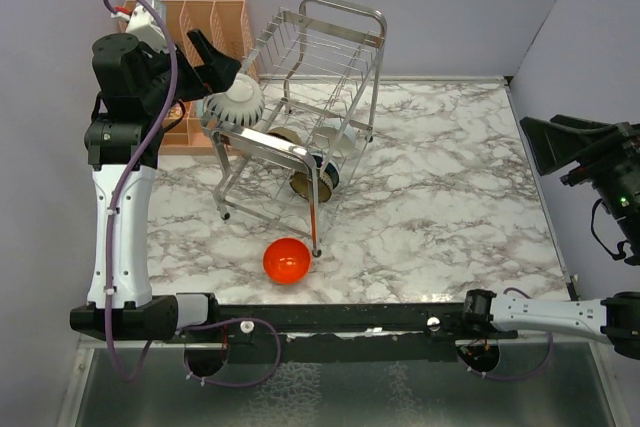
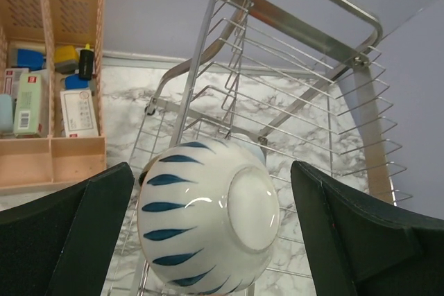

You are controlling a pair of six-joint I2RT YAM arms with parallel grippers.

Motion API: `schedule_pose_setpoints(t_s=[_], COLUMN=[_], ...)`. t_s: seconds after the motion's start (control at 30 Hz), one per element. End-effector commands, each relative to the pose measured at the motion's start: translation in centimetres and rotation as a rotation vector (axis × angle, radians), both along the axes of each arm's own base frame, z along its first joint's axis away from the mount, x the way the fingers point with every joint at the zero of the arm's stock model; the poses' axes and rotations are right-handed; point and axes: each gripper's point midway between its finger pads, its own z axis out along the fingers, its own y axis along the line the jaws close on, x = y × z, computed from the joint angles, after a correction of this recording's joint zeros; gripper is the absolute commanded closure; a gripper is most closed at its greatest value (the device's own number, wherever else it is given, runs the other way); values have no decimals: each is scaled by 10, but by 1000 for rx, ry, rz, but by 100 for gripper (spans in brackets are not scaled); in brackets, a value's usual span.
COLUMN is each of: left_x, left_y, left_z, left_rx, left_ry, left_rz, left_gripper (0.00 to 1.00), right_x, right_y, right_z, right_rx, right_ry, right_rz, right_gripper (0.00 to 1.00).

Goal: Load the bowls into the dish rack
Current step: Turn the bowl upside down on the dish rack.

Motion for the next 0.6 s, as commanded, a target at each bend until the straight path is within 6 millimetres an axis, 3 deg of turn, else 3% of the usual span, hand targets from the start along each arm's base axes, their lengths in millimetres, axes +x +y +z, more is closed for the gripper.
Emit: schedule_pose_setpoints(t_s=[0.0,0.2,0.4,0.57], left_x=[-15,-15,-10,-6], left_y=[11,16,14,10], left_z=[2,-1,-16,-26], left_rx=[120,188,222,224], left_ry=[-6,11,56,79], left_rz=[25,28,-4,-37], left_gripper=[1,1,1,1], right_x=[-1,-4,-2,-1], right_y=[28,56,85,92], right_z=[-5,-5,-12,-12], right_rx=[-66,-91,-140,-137], right_ry=[17,28,59,51], right_rz=[80,168,223,235], right_gripper=[32,21,20,20])
